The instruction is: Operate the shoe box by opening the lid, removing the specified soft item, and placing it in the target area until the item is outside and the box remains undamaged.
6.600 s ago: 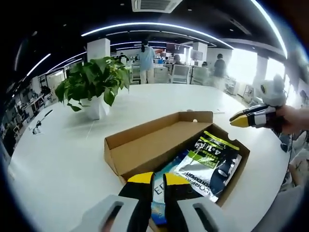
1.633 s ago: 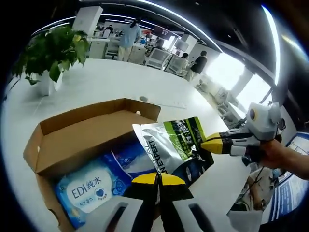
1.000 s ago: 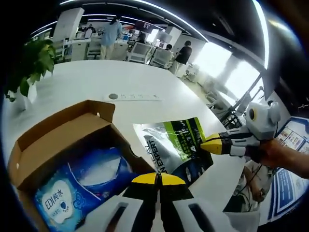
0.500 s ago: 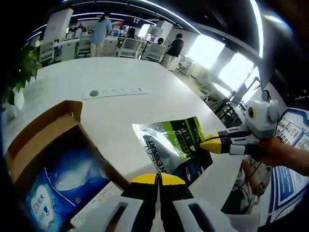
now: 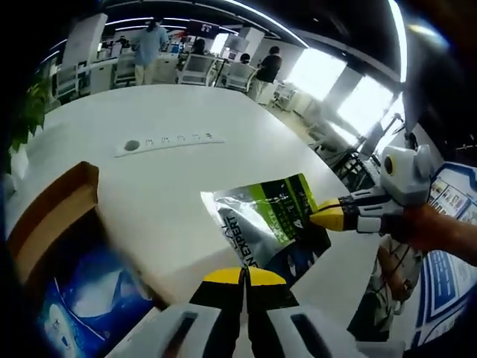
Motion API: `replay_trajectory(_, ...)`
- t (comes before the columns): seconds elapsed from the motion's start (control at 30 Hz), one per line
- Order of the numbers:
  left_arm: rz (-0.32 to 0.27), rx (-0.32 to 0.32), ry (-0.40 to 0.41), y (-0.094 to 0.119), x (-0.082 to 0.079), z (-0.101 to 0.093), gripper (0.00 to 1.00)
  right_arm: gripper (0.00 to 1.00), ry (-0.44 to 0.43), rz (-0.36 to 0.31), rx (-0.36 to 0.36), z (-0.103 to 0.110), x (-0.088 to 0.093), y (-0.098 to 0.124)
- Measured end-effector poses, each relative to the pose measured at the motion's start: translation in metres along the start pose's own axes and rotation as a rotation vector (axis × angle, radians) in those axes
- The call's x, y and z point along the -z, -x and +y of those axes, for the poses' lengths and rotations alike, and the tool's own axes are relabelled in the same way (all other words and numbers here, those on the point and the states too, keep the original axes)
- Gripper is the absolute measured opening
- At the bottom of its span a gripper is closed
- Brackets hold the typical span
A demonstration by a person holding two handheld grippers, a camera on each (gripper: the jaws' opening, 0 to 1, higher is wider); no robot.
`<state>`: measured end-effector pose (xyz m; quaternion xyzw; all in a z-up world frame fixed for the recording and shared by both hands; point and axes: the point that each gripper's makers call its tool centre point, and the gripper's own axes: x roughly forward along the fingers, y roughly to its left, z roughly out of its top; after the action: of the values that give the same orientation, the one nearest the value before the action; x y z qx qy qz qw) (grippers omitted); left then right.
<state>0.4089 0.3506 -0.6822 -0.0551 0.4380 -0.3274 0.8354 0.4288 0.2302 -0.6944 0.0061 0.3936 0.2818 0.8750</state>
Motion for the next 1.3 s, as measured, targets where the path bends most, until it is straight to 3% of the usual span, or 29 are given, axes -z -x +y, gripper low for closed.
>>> replay_trajectory(0.67, 0.104, -0.019, -0.035, -0.05, 0.017, 0.009, 0.0, 0.0, -0.009, 0.09, 0.004, -0.031, 0.029, -0.025)
replay_trajectory(1.3, 0.177, -0.035, -0.003, -0.072, 0.039, 0.012, 0.0, 0.0, -0.041, 0.125, -0.006, -0.039, 0.053, -0.036)
